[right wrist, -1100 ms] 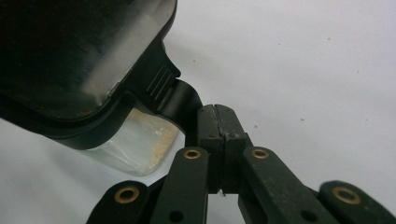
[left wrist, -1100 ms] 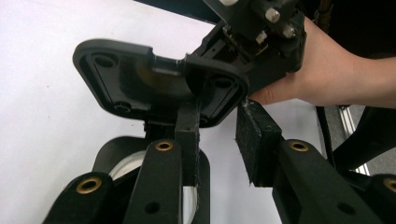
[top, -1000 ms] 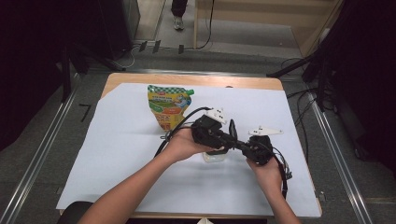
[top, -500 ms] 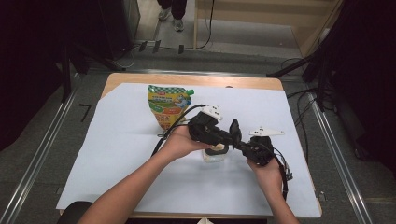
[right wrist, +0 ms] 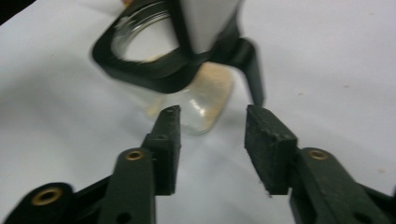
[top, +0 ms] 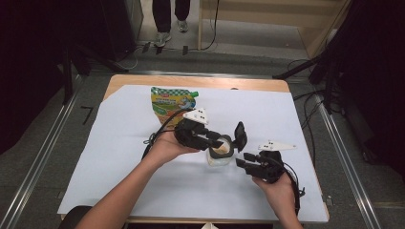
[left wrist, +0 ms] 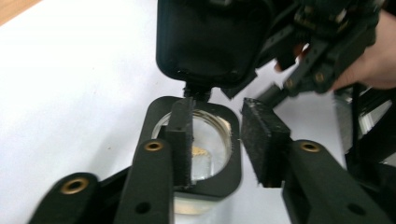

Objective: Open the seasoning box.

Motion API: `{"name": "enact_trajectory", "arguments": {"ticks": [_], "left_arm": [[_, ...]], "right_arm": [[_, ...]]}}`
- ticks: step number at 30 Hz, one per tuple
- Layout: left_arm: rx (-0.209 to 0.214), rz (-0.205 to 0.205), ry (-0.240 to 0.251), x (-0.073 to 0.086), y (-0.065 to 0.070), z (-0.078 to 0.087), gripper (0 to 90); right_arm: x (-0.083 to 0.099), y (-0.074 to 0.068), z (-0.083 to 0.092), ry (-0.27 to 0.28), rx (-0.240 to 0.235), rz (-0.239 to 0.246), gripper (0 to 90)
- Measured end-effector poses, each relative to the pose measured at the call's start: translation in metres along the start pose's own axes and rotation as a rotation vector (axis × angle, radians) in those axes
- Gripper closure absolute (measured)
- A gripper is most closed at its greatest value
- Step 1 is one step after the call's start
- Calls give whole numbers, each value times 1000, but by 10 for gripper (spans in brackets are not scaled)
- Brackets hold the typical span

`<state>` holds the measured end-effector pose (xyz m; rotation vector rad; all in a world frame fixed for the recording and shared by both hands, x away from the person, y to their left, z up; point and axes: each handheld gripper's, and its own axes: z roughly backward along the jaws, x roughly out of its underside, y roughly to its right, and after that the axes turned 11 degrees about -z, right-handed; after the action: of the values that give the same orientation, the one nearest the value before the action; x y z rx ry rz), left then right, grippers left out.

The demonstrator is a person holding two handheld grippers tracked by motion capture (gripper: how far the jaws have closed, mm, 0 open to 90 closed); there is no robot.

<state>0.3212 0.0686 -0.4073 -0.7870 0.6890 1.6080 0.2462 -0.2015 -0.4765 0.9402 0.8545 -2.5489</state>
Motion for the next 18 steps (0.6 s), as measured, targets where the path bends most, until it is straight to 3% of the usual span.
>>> {"name": "enact_trajectory", "arguments": {"ticks": [2, 5, 9, 11, 13, 18], "left_arm": [[-1, 29, -16, 4, -3, 6, 655], [39, 116, -44, 11, -10, 13, 578], [24, 105, -31, 22, -16, 30, 553], [45, 128, -13, 27, -21, 38, 531], [38, 131, -8, 31, -23, 46, 523], [62, 146, -28, 38, -30, 57, 469]], "right_arm": [[4, -8, 1, -4, -16, 22, 530], [8, -20, 1, -15, -47, 47, 529], [11, -32, -2, -25, -79, 95, 529], [13, -37, -6, -35, -100, 125, 521], [15, -41, -10, -41, -133, 150, 522], [16, -49, -16, -53, -156, 159, 513]]}}
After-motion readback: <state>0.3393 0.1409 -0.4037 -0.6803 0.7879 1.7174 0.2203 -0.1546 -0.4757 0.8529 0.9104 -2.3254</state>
